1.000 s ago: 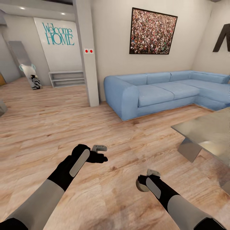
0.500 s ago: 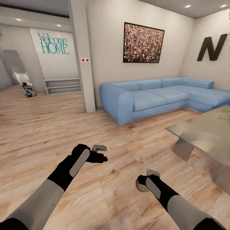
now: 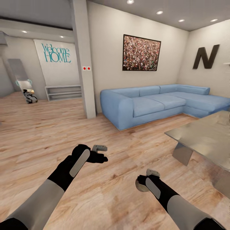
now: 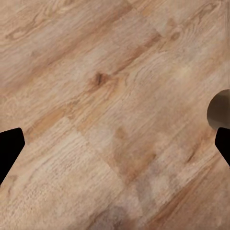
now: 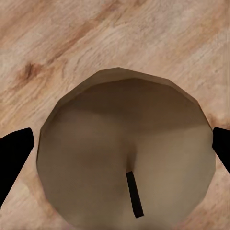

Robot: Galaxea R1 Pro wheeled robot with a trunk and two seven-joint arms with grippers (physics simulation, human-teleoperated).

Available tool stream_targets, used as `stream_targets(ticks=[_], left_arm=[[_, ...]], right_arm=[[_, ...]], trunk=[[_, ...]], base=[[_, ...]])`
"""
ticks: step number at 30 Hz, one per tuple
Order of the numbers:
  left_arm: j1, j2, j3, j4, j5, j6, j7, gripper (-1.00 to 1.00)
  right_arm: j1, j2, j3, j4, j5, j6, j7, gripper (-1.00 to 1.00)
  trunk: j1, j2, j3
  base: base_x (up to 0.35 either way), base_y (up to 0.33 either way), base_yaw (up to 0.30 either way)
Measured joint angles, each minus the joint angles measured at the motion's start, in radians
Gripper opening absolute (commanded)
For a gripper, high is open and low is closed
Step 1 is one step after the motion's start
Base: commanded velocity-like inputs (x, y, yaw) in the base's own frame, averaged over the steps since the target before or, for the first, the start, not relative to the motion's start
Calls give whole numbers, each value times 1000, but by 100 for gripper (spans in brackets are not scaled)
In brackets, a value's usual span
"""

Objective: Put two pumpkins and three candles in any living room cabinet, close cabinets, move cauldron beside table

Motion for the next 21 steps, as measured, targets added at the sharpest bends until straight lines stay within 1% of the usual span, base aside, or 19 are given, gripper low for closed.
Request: stream_targets(ticks=[7,15,21], left_arm=[[0,-1,0,0,0,0,0,100],[0,-2,0,0,0,0,0,100],[0,-2,0,0,1,0,0,100]], right_arm=[[1,-2,-2,1,1,0,1,-100],[1,-4,-3,2,-1,1,1,-100],[1,-5,-4,2,-1,1,1,-100]], trunk=[[-3,2,33],[-6,4,72],[-9,5,101]], base=[[-32,19,-194],[-194,139,-230],[-103,61,-235]])
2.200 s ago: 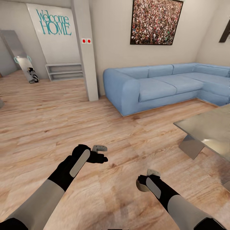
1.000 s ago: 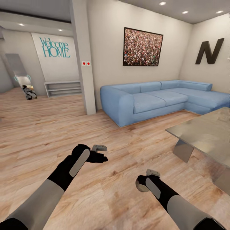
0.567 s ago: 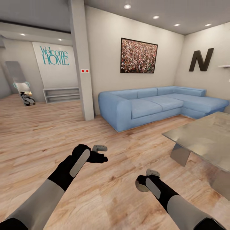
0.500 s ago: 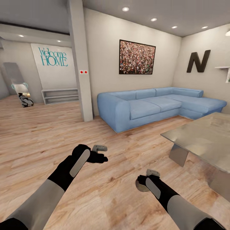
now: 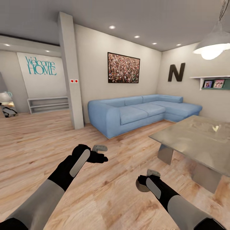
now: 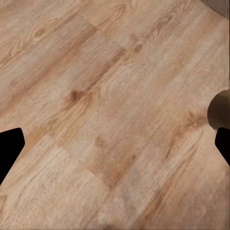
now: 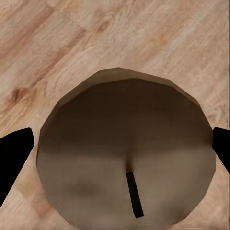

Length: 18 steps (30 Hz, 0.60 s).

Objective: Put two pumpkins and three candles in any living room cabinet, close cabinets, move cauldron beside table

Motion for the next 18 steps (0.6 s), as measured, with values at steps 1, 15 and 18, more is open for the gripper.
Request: stream_targets(ticks=[1,15,18], left_arm=[[0,0,0,0,0,0,0,100],[0,0,2,-1,0,0,0,100],[0,0,3,0,0,0,0,100]], right_arm=[[0,0,0,0,0,0,0,-100],[0,0,1,0,0,0,0,-100],[0,1,1,0,-1,0,0,-100]], trunk=[[0,0,5],[-7,4,73],[-8,4,88]], base=[[-187,106,-235],[-105,54,-235],[-238,118,-221]])
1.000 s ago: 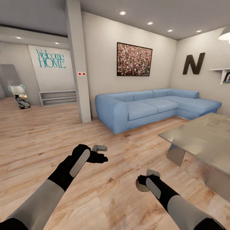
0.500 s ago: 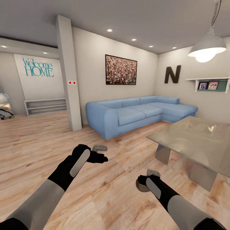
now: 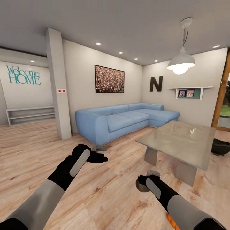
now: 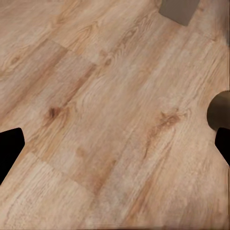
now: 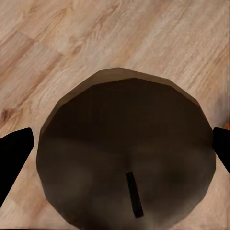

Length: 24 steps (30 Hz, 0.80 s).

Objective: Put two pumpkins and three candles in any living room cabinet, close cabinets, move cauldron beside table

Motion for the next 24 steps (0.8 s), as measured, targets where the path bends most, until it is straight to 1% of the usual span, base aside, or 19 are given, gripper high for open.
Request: stream_targets(ticks=[5,10,18,24], left_arm=[[0,0,1,-1,0,0,0,100],[1,0,1,-1,0,0,0,100],[0,0,0,0,0,0,0,100],[0,-1,0,0,0,0,0,100]], right_arm=[[0,0,1,0,1,-1,0,-100],[0,1,1,0,2,-2,0,-100],[0,1,1,0,1,-1,0,-100],[0,2,1,0,1,-1,0,-100]], trunk=[[-3,1,22],[-20,33,39],[-51,89,68],[-74,131,90]], base=[[-105,49,-93],[-18,9,-112],[-3,1,-245],[-93,28,-270]])
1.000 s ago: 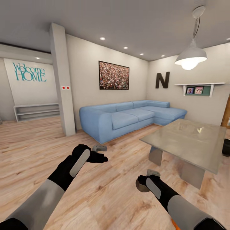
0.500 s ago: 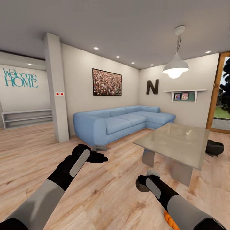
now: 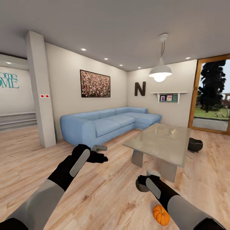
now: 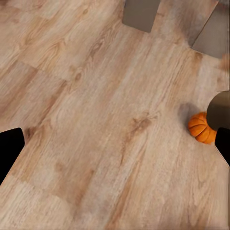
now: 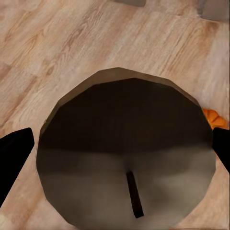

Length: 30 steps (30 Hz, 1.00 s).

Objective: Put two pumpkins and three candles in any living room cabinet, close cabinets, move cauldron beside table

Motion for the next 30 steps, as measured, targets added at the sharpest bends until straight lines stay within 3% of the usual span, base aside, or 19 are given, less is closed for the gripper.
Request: stream_targets(ticks=[30], left_arm=[[0,1,-3,0,0,0,1,100]], right_arm=[[0,-2,-1,2,-1,0,0,-100]], trunk=[[-115,210,114]], base=[[-52,1,-272]])
